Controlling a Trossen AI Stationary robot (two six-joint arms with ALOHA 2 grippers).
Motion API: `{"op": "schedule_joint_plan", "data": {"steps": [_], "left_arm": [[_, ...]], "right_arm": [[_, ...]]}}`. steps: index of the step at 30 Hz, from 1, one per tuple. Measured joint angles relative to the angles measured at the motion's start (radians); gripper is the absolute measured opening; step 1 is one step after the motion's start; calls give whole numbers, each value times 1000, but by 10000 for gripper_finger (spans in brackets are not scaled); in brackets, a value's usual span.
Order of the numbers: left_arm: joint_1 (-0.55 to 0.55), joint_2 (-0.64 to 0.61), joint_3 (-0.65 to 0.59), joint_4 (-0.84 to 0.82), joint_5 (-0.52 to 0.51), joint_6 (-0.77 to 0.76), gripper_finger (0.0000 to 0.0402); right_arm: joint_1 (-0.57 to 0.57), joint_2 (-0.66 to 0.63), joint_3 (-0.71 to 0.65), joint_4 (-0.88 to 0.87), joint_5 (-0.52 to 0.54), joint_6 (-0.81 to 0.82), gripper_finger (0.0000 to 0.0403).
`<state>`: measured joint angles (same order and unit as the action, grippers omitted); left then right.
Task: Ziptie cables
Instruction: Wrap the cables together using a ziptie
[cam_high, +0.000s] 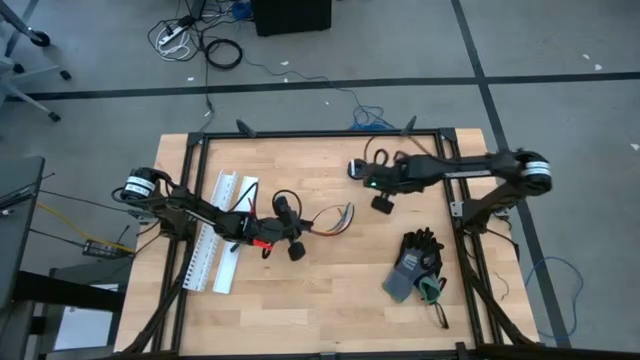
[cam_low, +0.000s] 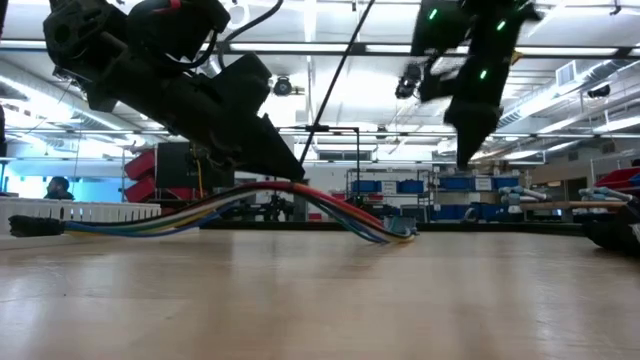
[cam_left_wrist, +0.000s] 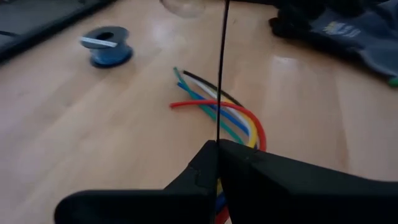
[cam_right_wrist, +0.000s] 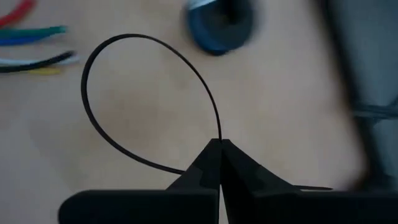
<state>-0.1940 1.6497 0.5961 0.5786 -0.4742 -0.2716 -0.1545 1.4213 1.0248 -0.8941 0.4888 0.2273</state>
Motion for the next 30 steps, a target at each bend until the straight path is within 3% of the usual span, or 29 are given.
{"op": "schedule_joint_plan", "data": {"steps": [5, 11, 16, 21, 25, 30], "left_arm": [[3, 0, 0, 4, 24, -75, 0], [31, 47, 6, 78, 47, -165, 0], [52, 167, 60, 84, 107, -177, 0], [51, 240, 123, 107, 123, -116, 13], [53, 227, 145, 105, 175, -153, 54], [63, 124, 150, 103, 313, -204, 109]], "right_arm": [[75, -189, 0, -16, 211, 60, 0], [241, -375, 0, 147, 275, -18, 0], [388, -451, 1, 346, 263, -127, 0], [498, -453, 1, 508, 166, -224, 0], [565, -409, 1, 596, 83, -309, 0], [631, -325, 1, 638, 99, -409, 0]]}}
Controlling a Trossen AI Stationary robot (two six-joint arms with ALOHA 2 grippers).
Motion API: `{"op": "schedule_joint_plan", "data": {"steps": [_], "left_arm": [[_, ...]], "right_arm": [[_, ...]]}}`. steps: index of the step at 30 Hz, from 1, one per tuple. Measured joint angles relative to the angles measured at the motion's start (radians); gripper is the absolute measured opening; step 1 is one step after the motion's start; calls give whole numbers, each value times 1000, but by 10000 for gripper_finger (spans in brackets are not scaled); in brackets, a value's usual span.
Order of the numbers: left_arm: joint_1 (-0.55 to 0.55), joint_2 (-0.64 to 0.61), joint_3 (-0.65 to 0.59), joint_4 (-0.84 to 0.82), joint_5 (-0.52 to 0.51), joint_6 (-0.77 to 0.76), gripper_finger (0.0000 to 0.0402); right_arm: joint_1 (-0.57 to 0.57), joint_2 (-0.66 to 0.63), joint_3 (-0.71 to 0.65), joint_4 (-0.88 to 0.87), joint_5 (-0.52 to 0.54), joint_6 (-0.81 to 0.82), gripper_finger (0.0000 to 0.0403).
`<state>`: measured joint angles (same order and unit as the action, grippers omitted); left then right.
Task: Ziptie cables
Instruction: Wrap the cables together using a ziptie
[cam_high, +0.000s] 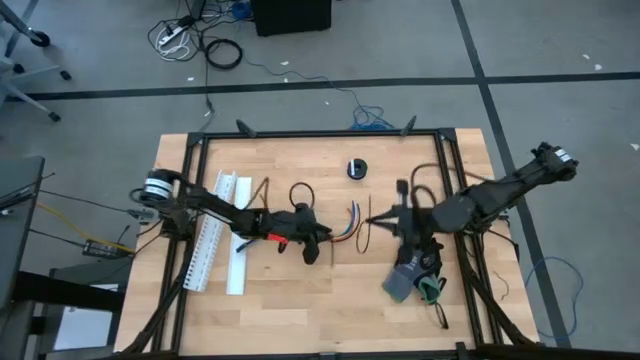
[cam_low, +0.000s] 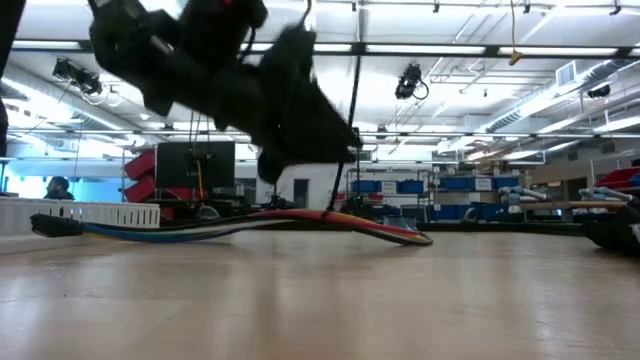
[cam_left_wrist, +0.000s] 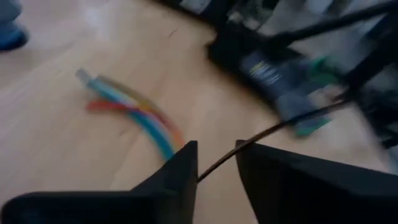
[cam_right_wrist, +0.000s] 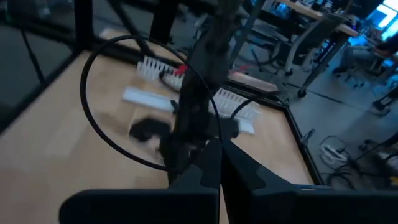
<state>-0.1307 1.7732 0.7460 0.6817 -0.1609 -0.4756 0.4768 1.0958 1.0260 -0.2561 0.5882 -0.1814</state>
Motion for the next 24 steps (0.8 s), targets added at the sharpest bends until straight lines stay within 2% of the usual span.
{"op": "schedule_joint_plan", "data": {"steps": [4, 8, 11, 14, 20, 24], "left_arm": [[0, -83, -6, -65, 89, -27, 137], [7, -195, -6, -100, 243, -95, 147], [20, -274, -6, -102, 367, -171, 148], [27, -345, -6, -73, 449, -246, 148], [24, -383, -5, 21, 506, -405, 148], [14, -375, -5, 15, 503, -470, 147]], "right_arm": [[39, 65, 0, 25, 86, -50, 0], [67, 139, -1, 32, 180, -110, 0], [72, 198, 0, 37, 207, -170, 0], [73, 258, 0, 79, 225, -205, 0], [86, 357, -1, 278, 238, -348, 0], [91, 380, 0, 370, 242, -453, 0]]}}
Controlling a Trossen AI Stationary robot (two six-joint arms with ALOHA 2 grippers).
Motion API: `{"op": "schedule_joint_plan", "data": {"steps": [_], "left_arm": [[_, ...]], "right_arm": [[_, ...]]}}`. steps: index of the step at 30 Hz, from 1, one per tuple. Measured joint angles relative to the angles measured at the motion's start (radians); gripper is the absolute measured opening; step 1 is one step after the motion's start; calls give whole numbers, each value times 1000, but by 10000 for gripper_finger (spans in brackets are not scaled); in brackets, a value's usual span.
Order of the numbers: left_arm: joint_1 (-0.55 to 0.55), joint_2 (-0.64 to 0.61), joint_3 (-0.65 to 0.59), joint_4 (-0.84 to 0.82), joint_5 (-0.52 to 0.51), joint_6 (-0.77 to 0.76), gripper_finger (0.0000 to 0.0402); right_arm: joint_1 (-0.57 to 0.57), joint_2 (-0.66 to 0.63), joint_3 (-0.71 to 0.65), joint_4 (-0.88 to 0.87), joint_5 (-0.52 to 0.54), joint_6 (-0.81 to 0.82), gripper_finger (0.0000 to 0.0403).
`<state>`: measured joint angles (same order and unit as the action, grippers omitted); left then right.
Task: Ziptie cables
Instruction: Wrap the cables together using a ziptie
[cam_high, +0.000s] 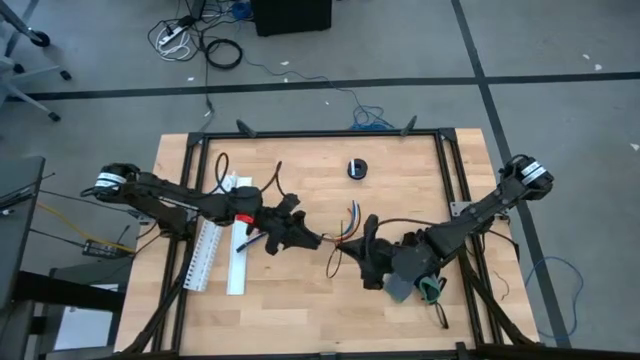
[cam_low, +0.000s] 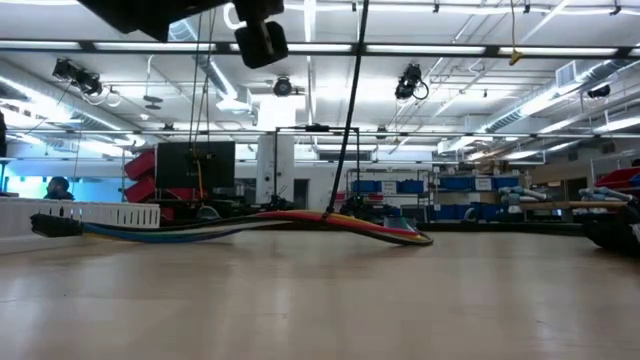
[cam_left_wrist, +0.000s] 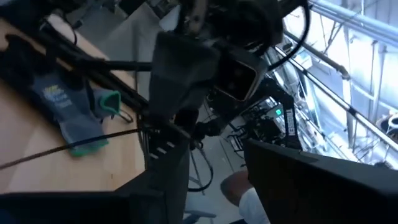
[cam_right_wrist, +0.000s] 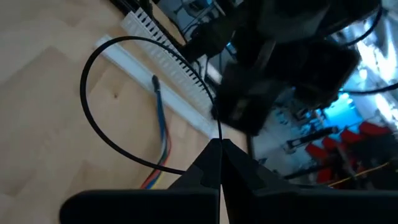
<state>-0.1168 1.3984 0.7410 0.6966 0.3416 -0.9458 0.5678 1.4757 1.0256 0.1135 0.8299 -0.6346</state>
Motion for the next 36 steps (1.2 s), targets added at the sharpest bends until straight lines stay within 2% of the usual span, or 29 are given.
{"op": "schedule_joint_plan", "data": {"steps": [6, 10, 15, 21, 36], "left_arm": [[-10, 1, -1, -26, -41, -9, 147], [-14, 1, -1, 6, -60, -9, 147], [-14, 1, 2, 133, -62, -34, 147], [-14, 1, 14, 114, -61, -31, 147], [0, 1, 14, 113, -65, -8, 147]], "right_arm": [[-6, -22, 0, 87, 27, -86, 0], [-25, -23, 0, 130, 33, -170, 0], [-77, -23, 0, 168, 32, -217, 0], [-119, -23, 0, 255, 31, -315, 0], [-128, -22, 0, 154, -82, -185, 0]]}}
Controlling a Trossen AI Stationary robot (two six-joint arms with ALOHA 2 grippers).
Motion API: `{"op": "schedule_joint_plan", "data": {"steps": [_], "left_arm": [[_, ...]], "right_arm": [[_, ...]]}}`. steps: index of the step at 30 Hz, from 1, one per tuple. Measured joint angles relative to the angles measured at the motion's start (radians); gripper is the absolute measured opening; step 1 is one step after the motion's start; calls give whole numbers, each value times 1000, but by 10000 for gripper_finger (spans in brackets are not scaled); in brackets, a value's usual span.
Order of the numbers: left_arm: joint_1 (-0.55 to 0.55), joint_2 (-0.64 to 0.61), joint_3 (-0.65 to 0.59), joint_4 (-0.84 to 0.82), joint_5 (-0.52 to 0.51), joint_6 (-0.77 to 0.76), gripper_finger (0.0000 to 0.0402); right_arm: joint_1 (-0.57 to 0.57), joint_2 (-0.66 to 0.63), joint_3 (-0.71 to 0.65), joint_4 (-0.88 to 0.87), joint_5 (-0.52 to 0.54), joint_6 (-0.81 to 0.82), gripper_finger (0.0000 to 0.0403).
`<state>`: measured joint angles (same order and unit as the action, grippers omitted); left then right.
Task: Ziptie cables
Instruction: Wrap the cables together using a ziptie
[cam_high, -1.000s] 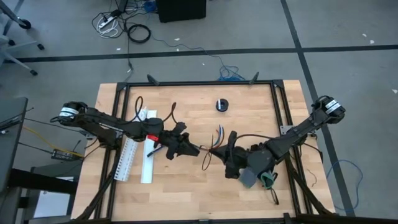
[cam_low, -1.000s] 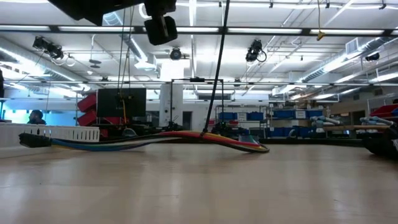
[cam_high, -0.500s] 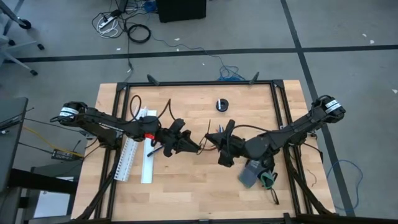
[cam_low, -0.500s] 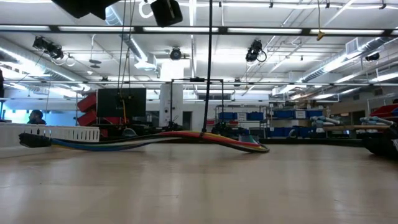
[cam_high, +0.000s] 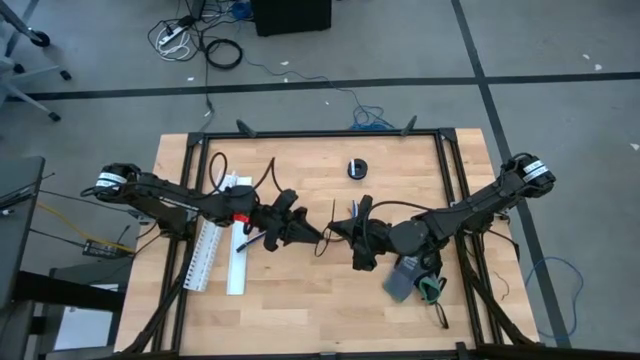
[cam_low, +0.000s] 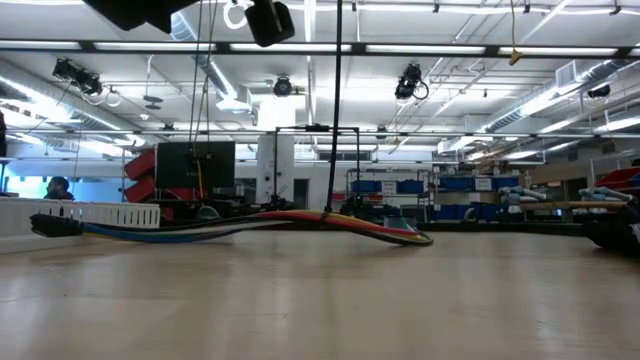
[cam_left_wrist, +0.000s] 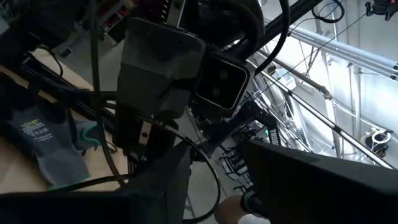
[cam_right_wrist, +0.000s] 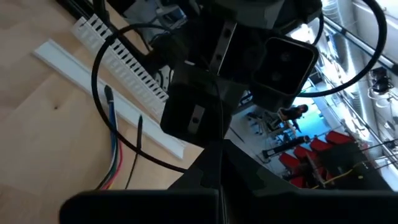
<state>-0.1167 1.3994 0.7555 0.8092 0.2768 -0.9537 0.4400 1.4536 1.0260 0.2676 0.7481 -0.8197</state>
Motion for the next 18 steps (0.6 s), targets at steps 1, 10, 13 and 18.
{"op": "schedule_joint_plan", "data": {"steps": [1, 10, 13, 18], "left_arm": [[1, 0, 0, 0, 0, 4, 147], [1, 0, 0, -4, -3, 56, 118], [1, 0, 0, -4, -10, 94, 77], [1, 0, 0, -4, -48, 192, 8]], "right_arm": [[0, 0, 0, -1, -1, -1, 0], [-15, 0, 0, -1, -19, 14, 0], [-14, 0, 0, -1, -19, 14, 0], [-14, 0, 0, -1, -19, 14, 0]]}}
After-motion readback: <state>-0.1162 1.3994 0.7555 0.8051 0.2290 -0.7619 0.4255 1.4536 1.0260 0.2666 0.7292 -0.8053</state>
